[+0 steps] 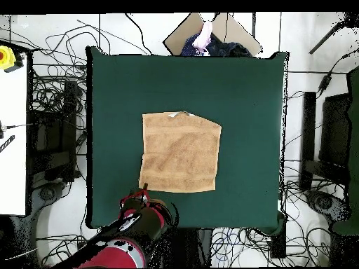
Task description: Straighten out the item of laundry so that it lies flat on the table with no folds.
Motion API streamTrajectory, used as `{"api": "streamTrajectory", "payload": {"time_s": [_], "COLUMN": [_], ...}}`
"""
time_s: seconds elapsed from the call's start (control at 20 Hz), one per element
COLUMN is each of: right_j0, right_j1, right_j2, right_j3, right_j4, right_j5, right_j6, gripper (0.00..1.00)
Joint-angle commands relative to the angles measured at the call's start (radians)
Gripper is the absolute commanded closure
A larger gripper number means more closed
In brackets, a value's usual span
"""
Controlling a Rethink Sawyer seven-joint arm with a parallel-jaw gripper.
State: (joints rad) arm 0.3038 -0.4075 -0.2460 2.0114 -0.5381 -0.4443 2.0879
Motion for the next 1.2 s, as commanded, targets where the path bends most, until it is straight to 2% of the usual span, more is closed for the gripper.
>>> {"api": "streamTrajectory", "payload": {"time_s": [0.05, 0.25, 0.5, 1.0, 1.15, 1.2], "right_j0": [-0.016, 0.008, 0.064, 0.055, 0.113, 0.127], "right_j1": [0.019, 0.08, 0.138, 0.178, 0.2, 0.197], "right_j2": [0.136, 0.055, -0.042, -0.062, -0.123, -0.14], "right_j3": [0.047, 0.004, -0.033, -0.046, -0.069, -0.085], "right_j4": [0.116, 0.15, 0.257, 0.337, 0.357, 0.338], "right_j5": [-0.028, -0.07, -0.097, -0.14, -0.1, -0.065], "right_j6": [0.216, 0.157, 0.124, 0.129, 0.063, 0.03], "gripper": [0.0, 0.0, 0.0, 0.0, 0.0, 0.0]}}
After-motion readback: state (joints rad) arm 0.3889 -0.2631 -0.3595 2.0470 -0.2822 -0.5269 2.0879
